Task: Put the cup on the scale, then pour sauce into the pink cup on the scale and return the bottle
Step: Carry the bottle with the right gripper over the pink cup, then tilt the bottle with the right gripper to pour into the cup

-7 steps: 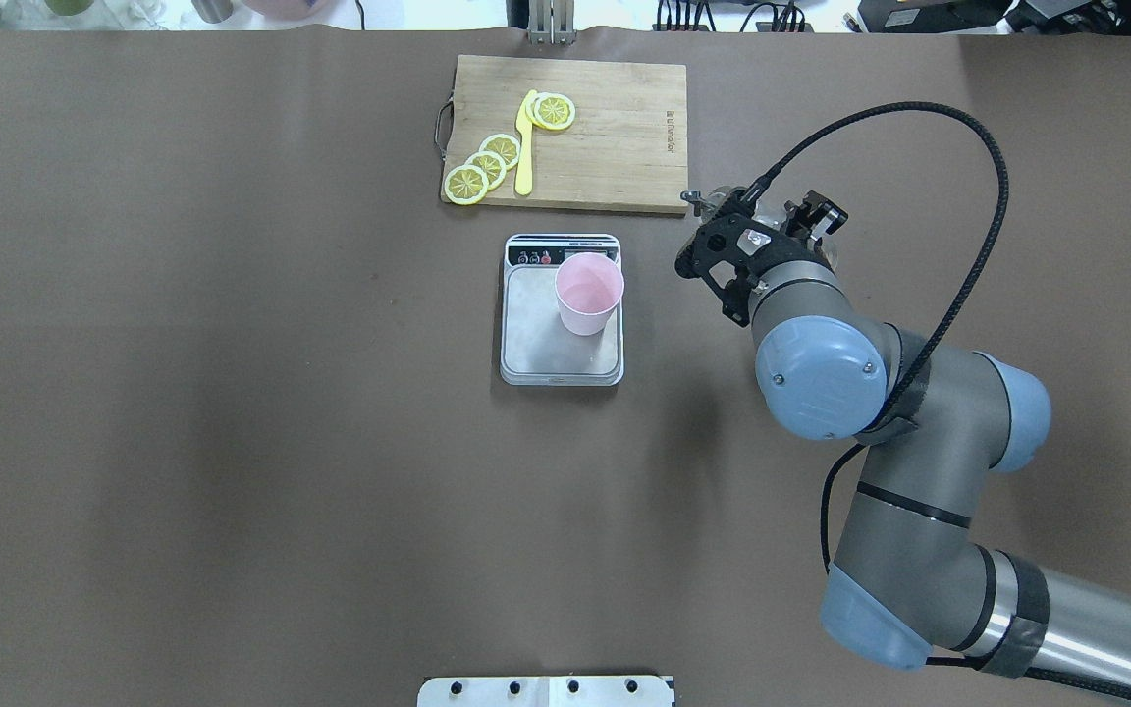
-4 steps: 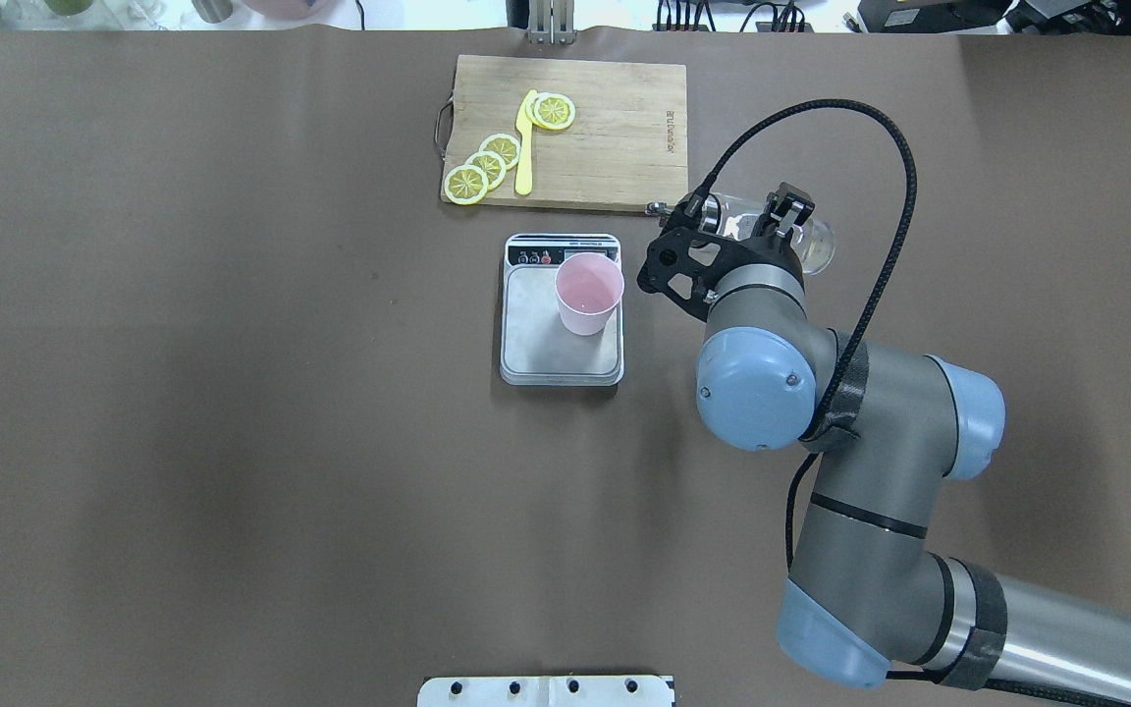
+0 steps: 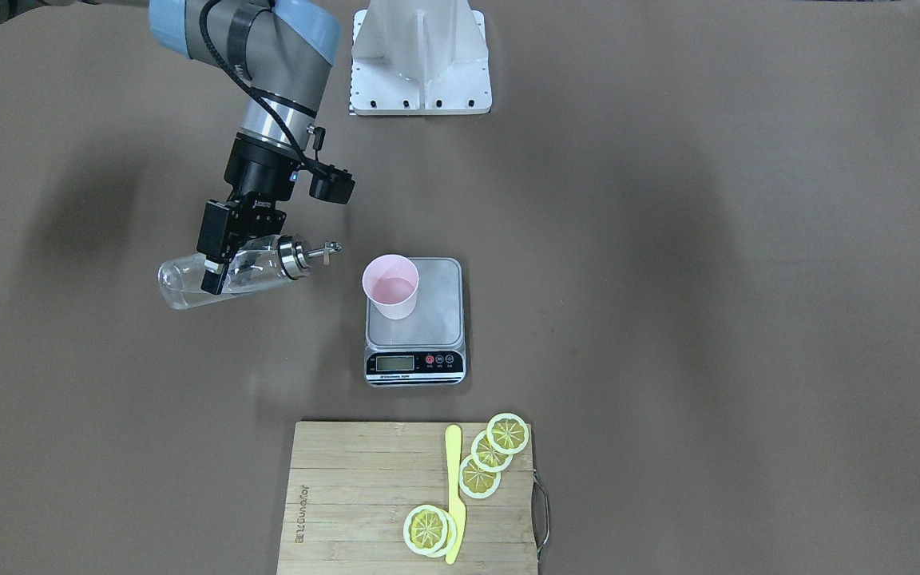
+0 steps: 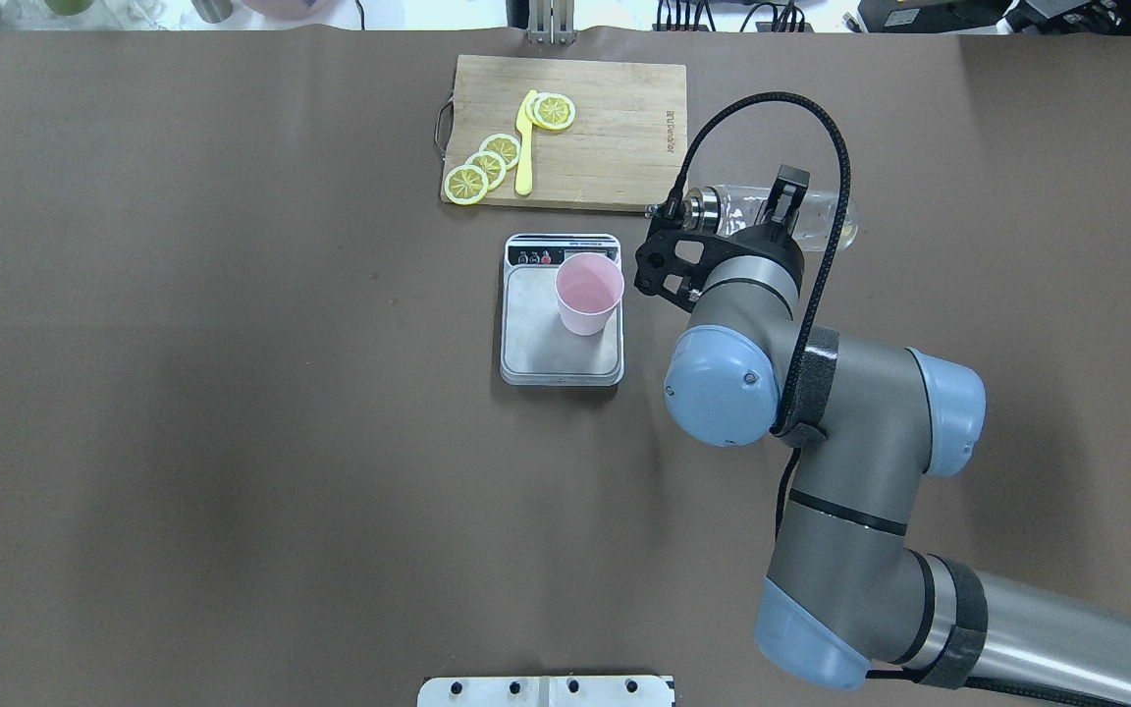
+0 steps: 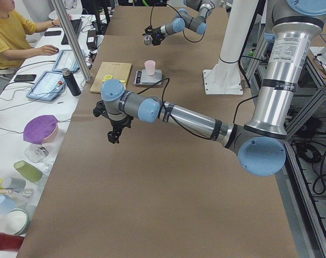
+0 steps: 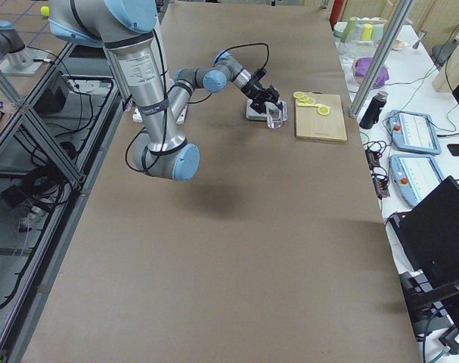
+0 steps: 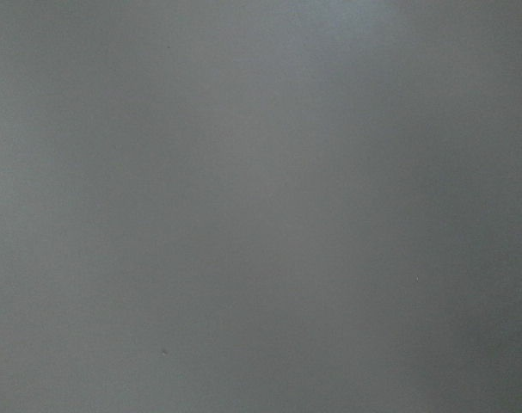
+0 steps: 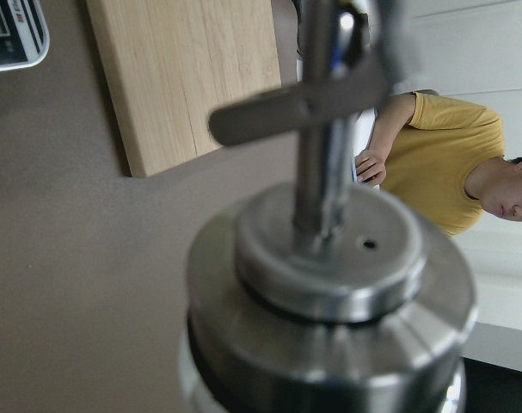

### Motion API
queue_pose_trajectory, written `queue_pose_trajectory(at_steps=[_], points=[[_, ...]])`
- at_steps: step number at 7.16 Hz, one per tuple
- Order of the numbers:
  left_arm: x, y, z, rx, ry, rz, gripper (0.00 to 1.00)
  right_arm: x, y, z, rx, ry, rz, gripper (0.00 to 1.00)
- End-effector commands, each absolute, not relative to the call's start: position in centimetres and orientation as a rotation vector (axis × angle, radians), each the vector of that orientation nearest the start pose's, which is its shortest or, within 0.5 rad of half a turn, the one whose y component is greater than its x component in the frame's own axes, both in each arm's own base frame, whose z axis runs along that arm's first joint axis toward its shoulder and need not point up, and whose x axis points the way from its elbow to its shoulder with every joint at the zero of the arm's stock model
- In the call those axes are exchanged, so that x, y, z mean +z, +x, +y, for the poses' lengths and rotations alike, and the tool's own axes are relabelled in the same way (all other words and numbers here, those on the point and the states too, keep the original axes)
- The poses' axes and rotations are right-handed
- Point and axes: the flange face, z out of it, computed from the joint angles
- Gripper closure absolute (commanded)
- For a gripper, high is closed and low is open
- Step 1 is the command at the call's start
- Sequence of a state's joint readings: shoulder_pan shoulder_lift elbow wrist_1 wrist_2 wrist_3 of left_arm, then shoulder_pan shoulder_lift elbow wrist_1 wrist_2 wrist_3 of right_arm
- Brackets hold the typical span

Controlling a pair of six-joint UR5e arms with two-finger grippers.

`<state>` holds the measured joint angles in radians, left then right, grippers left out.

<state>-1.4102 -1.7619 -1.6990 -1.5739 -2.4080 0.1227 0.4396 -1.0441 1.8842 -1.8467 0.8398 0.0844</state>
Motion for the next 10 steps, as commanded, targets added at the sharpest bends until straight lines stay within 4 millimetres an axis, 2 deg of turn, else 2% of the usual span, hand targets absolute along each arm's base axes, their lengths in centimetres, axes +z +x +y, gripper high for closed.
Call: queue_pose_trajectory(at_steps=[1,2,6,10], points=[[48.8,3.2,-57.0,0.399,0.291,0.841,0.01,24.2,-46.6,-44.1,-0.805,0.853,0.336,0.72],[48.8,3.2,-57.0,0.399,0.291,0.841,0.01,23.6,-47.5,-44.6,-0.808,0.848,0.343,0.72],[49.0,3.1,-57.0,0.396,0.287,0.841,0.01,23.5,-49.7,-45.2,-0.823,0.835,0.367,0.73],[49.1,2.7,-57.0,0.397,0.292,0.839,0.01,23.3,-49.8,-45.4,-0.896,0.812,0.449,0.74]])
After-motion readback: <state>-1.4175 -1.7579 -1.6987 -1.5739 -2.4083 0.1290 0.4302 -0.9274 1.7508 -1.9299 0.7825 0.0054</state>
